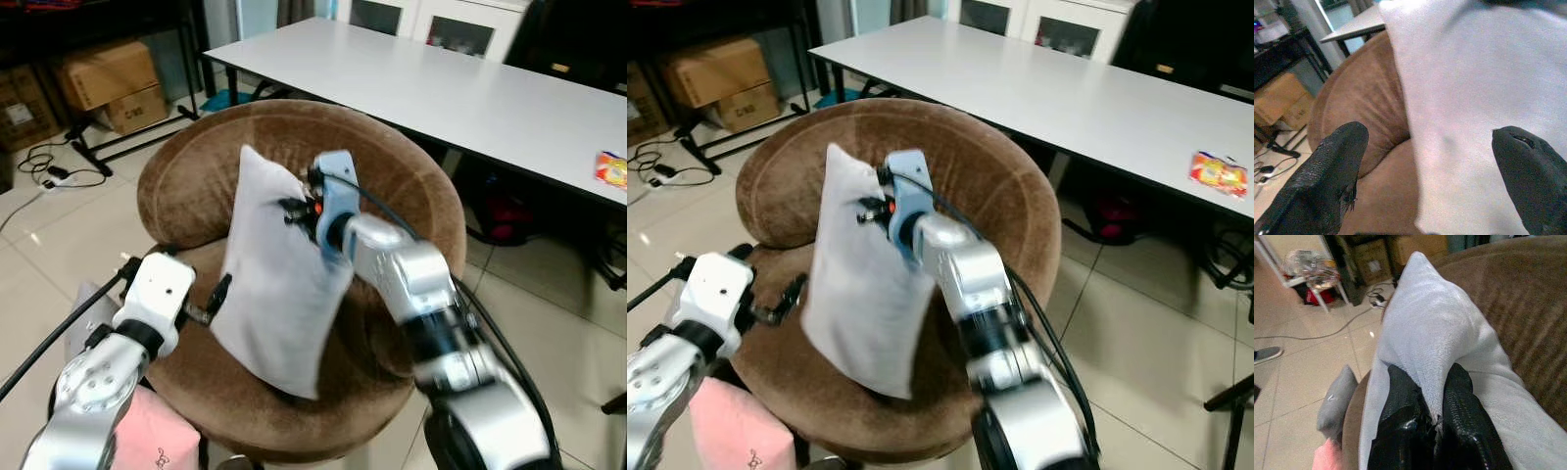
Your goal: Move the pillow to the sofa from floor
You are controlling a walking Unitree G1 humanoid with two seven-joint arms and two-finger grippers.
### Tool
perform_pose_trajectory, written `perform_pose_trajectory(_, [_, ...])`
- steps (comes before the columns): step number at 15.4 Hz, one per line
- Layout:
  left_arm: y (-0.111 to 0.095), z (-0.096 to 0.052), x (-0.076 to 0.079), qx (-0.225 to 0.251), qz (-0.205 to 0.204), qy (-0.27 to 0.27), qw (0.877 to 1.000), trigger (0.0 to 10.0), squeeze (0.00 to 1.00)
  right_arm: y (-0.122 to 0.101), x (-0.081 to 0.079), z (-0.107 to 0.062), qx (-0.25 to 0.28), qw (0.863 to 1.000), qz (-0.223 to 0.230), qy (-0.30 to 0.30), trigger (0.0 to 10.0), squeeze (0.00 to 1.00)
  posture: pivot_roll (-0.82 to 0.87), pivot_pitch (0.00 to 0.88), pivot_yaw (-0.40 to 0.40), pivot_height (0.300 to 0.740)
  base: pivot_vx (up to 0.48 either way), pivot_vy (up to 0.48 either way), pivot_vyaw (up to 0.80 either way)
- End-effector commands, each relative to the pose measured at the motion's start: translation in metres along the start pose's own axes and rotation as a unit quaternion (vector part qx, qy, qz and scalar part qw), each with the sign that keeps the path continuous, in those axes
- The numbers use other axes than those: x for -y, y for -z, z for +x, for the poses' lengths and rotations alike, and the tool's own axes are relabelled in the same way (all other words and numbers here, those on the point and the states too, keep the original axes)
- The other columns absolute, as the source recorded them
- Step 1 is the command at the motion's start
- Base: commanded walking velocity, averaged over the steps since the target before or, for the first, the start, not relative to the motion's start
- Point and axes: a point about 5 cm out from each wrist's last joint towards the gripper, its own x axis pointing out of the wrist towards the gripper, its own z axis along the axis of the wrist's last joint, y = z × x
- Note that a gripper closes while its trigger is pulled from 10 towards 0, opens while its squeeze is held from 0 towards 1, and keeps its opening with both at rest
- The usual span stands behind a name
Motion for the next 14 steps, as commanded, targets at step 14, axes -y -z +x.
perform_pose_trajectory(14, [-0.001, -0.018, 0.004, -0.021, 0.004, 0.027, 0.999, 10.0, 0.00, 0.042, 0.101, -0.009, -0.048, 0.945, 0.192, 0.261, 10.0, 0.00, 0.14, 0.000, -0.098, 0.740, 0.000, 0.000, 0.00])
